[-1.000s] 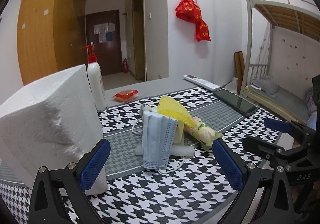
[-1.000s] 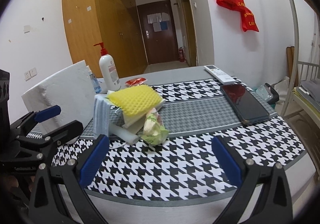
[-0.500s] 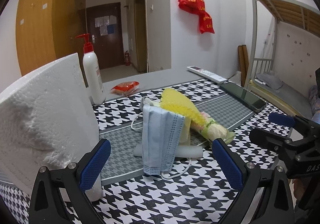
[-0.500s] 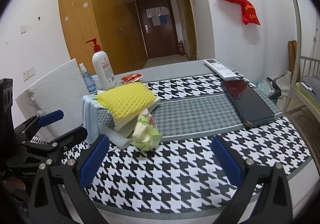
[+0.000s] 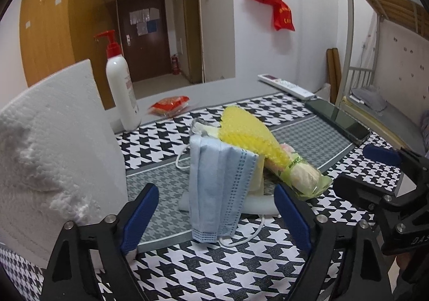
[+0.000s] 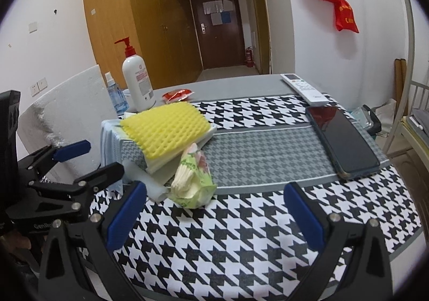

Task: Organize soft objects
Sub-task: 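Move left tool to the blue face mask while right tool approaches the green-white tissue packet, then close left tool on the blue face mask while right tool grasps the tissue packet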

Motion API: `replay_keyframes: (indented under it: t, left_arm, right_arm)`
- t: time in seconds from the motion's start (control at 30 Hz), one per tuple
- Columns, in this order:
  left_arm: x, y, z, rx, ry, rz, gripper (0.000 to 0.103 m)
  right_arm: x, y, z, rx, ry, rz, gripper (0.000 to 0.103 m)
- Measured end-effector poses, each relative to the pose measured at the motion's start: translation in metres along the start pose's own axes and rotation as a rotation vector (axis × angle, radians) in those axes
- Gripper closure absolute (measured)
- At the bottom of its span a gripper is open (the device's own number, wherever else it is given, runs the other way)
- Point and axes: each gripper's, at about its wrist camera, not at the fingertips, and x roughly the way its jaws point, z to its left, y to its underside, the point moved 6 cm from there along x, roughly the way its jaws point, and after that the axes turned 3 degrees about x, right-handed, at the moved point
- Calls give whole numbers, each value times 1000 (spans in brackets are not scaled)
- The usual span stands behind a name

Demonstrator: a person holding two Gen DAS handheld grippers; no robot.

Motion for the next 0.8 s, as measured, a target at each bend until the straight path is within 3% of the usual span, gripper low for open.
replay_keyframes:
  t: [0.17, 0.23, 0.37, 0.43, 0.6, 0.8]
  left_arm:
    - [5, -1, 0, 9, -23, 6, 21]
    - [9, -1, 2, 4, -33, 22, 30]
    - [13, 0, 2, -7, -17, 31, 34]
    - [13, 1, 0, -2, -12, 32, 40]
    - [10, 0, 0, -7, -1, 12, 56]
    - [3, -1, 1, -14, 29, -25, 65]
  right_arm:
    - [2, -3, 0, -9, -5, 3, 0]
    - [2, -3, 1, -17, -8, 5, 0]
    - [4, -2, 1, -11, -16, 12, 0]
    - [4, -2, 1, -11, -15, 18, 0]
    - [4, -2, 0, -14, -18, 27, 0]
    - [8, -3, 4, -27, -47, 60, 0]
